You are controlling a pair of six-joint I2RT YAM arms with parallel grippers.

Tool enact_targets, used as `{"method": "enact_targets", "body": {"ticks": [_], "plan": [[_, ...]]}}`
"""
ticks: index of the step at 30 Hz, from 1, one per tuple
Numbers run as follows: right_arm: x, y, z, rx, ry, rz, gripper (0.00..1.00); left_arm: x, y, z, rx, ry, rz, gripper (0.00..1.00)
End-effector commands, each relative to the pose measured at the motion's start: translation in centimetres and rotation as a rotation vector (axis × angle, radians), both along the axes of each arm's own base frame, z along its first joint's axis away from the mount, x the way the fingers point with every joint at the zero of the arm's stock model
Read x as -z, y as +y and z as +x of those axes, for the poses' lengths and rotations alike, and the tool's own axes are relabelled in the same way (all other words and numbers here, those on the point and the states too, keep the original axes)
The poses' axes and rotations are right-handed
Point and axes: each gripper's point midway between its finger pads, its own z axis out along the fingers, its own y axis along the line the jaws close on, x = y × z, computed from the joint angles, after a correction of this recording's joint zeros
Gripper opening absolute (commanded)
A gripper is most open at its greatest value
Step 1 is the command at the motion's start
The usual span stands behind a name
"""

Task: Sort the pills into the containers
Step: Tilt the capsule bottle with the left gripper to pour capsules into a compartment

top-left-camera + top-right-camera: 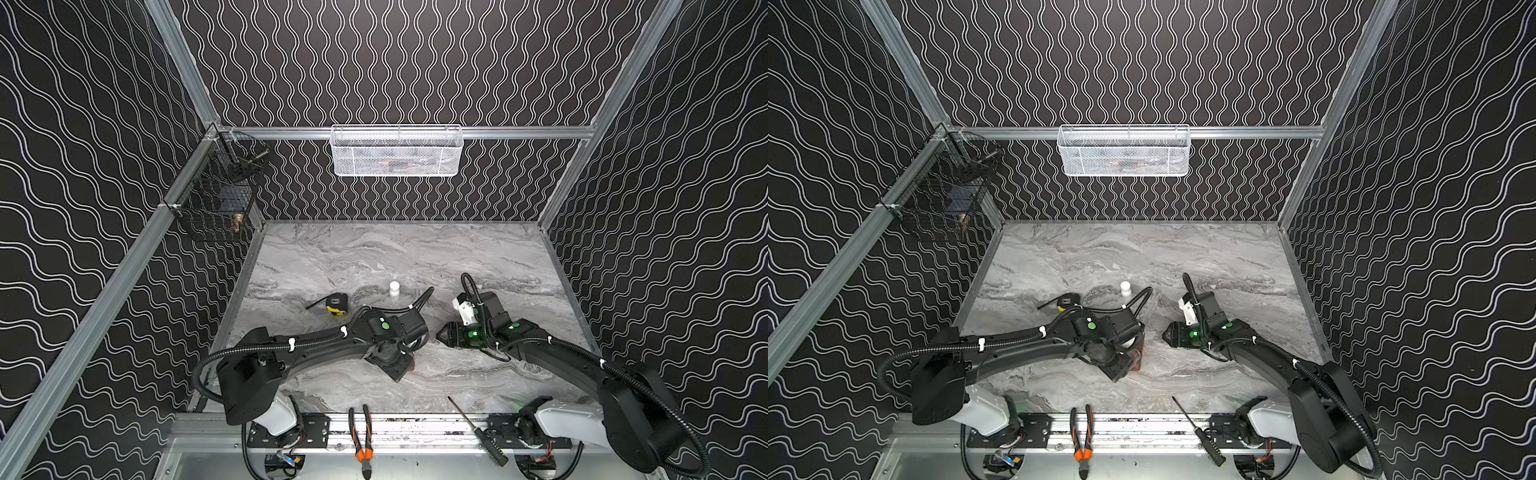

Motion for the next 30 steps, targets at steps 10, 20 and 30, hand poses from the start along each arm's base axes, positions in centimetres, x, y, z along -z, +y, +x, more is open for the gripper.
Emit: {"method": "enact_targets", "body": {"ticks": [10,20,30], "plan": [[0.06,0.17,0.13,-0.010,-0.009,0.009,0.68,-0.32,0.65,0.21,-0.005,0.010,0.075,0.00],[0.25,0.24,0.05,-0.011,-0.001,0.013,0.67,-0.22,0.58,0.29,0.001,0.017,0.095,0.00],[0.31,0.27,0.10,-0.015,0.000,0.009,0.68,-0.18,0.45,0.45,0.000,0.011,0.093,0.00]]}}
